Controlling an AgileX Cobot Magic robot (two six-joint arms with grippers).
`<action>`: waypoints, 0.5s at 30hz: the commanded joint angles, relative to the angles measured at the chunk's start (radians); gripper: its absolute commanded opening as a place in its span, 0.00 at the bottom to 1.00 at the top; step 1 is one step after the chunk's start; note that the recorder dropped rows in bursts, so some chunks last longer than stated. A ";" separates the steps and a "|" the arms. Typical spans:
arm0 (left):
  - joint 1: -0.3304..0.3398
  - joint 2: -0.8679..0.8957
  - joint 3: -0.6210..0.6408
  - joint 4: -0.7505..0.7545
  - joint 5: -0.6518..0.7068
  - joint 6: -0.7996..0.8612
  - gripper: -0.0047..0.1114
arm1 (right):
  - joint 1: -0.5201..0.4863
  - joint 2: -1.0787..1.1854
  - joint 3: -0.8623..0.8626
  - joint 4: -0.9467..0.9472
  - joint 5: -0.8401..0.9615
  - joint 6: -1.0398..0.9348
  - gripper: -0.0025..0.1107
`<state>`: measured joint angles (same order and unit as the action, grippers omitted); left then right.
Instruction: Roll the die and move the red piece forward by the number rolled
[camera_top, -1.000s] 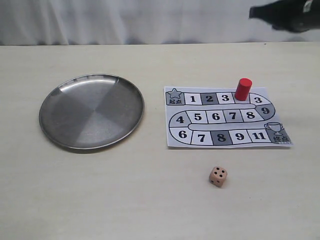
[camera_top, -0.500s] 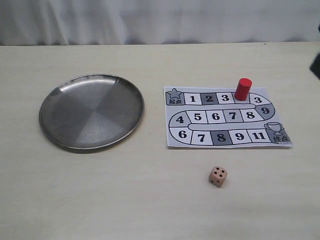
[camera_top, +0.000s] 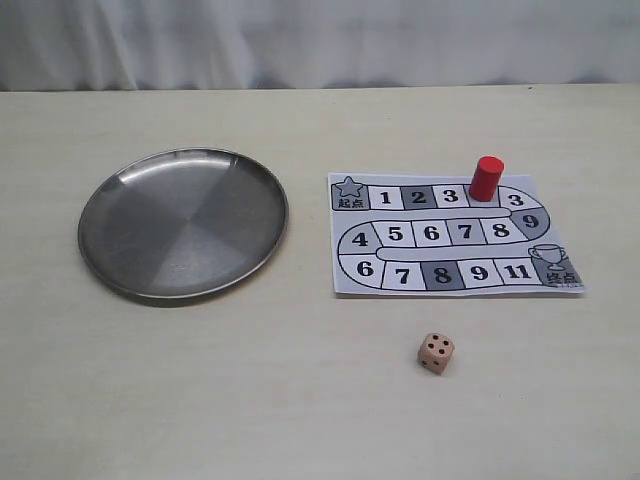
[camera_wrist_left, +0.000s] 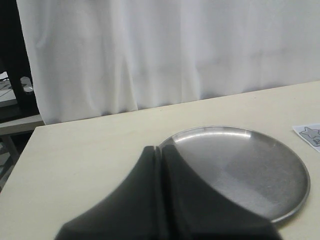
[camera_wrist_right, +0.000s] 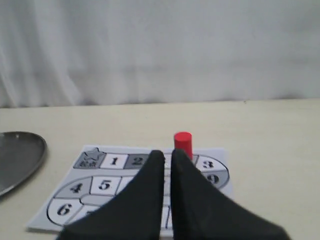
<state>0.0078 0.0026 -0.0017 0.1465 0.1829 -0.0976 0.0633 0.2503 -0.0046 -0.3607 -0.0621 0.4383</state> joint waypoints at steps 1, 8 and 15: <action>-0.008 -0.003 0.002 -0.002 -0.010 -0.001 0.04 | -0.006 -0.067 0.005 0.011 0.171 0.035 0.06; -0.008 -0.003 0.002 -0.002 -0.010 -0.001 0.04 | -0.006 -0.092 0.005 0.011 0.169 0.055 0.06; -0.008 -0.003 0.002 -0.002 -0.010 -0.001 0.04 | -0.006 -0.092 0.005 0.011 0.169 0.056 0.06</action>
<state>0.0078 0.0026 -0.0017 0.1465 0.1829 -0.0976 0.0633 0.1635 -0.0008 -0.3526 0.1026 0.4891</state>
